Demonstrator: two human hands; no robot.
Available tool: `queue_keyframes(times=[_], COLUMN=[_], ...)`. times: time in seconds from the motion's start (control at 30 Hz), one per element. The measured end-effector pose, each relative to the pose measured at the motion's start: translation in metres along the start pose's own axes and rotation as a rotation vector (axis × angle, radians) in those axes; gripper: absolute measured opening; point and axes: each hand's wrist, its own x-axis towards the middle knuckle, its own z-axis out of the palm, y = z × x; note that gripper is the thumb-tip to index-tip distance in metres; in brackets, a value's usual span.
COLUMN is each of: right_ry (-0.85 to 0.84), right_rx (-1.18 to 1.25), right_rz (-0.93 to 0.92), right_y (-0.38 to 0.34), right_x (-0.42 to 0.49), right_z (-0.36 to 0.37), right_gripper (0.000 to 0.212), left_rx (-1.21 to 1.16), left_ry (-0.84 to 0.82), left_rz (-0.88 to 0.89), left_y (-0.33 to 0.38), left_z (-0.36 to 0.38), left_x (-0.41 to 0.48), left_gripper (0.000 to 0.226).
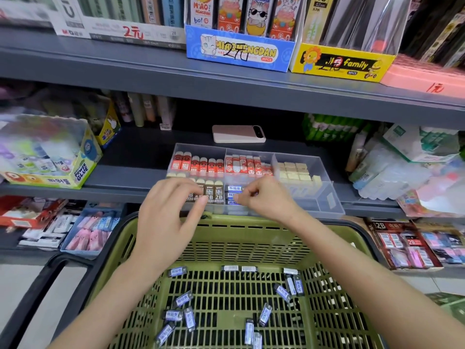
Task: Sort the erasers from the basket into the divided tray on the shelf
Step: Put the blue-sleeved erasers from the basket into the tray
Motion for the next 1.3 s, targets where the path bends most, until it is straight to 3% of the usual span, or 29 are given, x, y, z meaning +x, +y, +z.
queue_keyframes(times=[0.13, 0.3, 0.4, 0.47, 0.53, 0.63, 0.7, 0.8, 0.97, 1.07, 1.17, 1.3], right_ry=[0.135, 0.439, 0.461, 0.363, 0.149, -0.173, -0.260, -0.291, -0.428, -0.448, -0.358, -0.319], right_rx=[-0.005, 0.310, 0.435, 0.394, 0.263, 0.048, -0.059, -0.062, -0.346, -0.445, -0.411, -0.292], right_rz=[-0.103, -0.287, -0.244, -0.084, 0.172, 0.492, 0.523, 0.460, 0.125, -0.009, -0.020, 0.071], right_y=[-0.001, 0.012, 0.042, 0.072, 0.104, 0.140, 0.151, 0.162, 0.174, 0.175, 0.177, 0.181], right_x=[-0.016, -0.069, -0.102, -0.114, -0.120, -0.121, -0.120, -0.118, -0.127, -0.130, -0.127, -0.119], right_z=[-0.003, -0.002, 0.012, 0.030, 0.049, 0.073, 0.082, 0.099, 0.126, 0.142, 0.149, 0.147], right_gripper=[0.035, 0.033, 0.035, 0.024, 0.011, 0.039, 0.055, 0.074, 0.087, 0.081, 0.061, 0.055], left_rx=[-0.029, -0.134, -0.177, -0.124, -0.022, 0.219, 0.321, 0.351, 0.372, 0.348, 0.253, 0.119], left_ry=[0.022, -0.014, -0.126, -0.307, -0.562, -0.937, -1.128, -1.270, -1.258, -1.204, -1.161, -1.000], left_rz=[0.012, -0.030, -0.088, -0.123, -0.212, -0.286, -0.259, -0.292, -0.208, -0.210, -0.245, -0.343], left_y=[0.002, 0.004, 0.001, -0.008, -0.021, -0.041, -0.054, -0.075, -0.087, -0.088, -0.093, -0.093], left_z=[-0.003, -0.002, 0.008, 0.020, 0.035, 0.055, 0.067, 0.079, 0.090, 0.094, 0.096, 0.100], left_x=[-0.011, -0.033, -0.048, -0.059, -0.072, -0.091, -0.107, -0.131, -0.159, -0.167, -0.168, -0.165], left_gripper=[0.032, 0.030, 0.016, 0.006, 0.017, 0.043, 0.064, 0.085, 0.094, 0.094, 0.087, 0.070])
